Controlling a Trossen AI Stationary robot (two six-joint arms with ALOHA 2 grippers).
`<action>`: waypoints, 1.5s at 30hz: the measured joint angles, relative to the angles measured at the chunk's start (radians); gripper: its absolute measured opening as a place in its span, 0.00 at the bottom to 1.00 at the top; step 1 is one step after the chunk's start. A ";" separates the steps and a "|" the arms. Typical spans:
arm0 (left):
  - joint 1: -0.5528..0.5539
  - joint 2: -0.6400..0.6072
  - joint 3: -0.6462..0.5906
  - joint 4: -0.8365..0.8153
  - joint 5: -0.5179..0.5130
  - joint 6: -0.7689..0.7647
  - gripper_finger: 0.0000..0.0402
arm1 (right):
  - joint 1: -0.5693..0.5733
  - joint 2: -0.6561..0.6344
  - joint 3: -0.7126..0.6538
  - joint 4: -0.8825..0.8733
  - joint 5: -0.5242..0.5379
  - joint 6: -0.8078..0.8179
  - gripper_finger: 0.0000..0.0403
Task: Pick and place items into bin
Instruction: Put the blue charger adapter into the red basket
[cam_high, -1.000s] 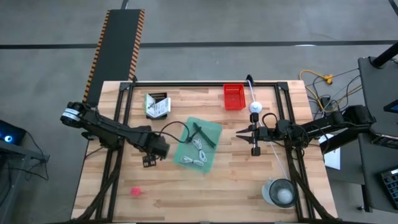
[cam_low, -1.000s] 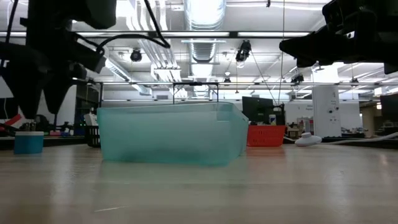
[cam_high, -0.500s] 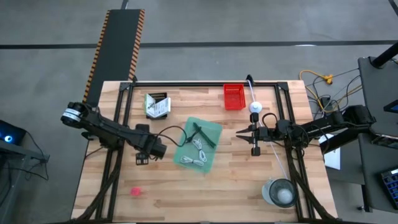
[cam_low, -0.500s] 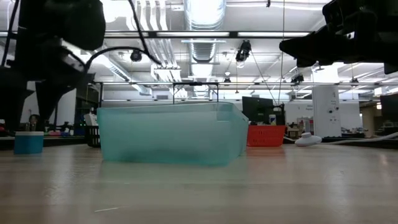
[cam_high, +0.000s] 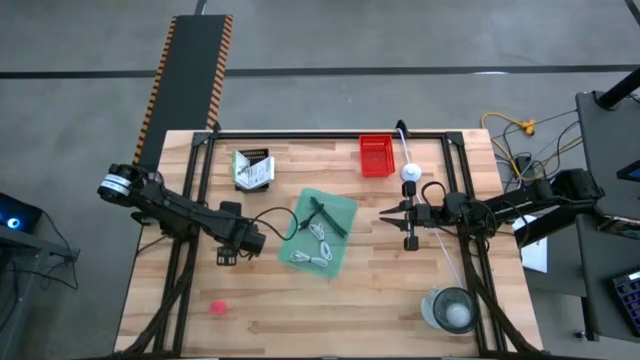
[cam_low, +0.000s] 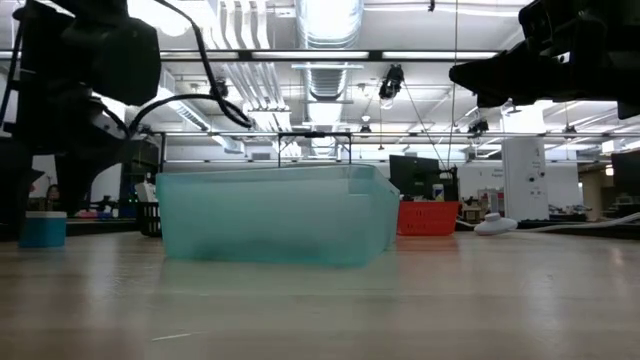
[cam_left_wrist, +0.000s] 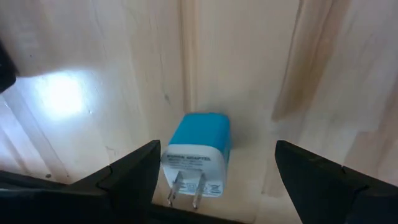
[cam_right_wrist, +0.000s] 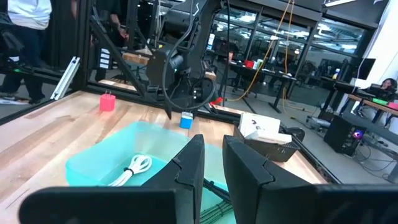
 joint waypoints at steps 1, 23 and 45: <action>0.000 0.000 -0.005 0.002 0.000 0.001 0.74 | 0.000 0.000 0.000 0.000 0.000 0.000 0.12; 0.000 0.000 -0.050 0.022 -0.024 0.005 0.65 | 0.000 0.000 0.000 0.000 0.000 0.000 0.12; 0.000 0.000 -0.052 0.070 -0.013 -0.152 0.33 | 0.000 -0.001 0.000 0.000 0.000 0.000 0.12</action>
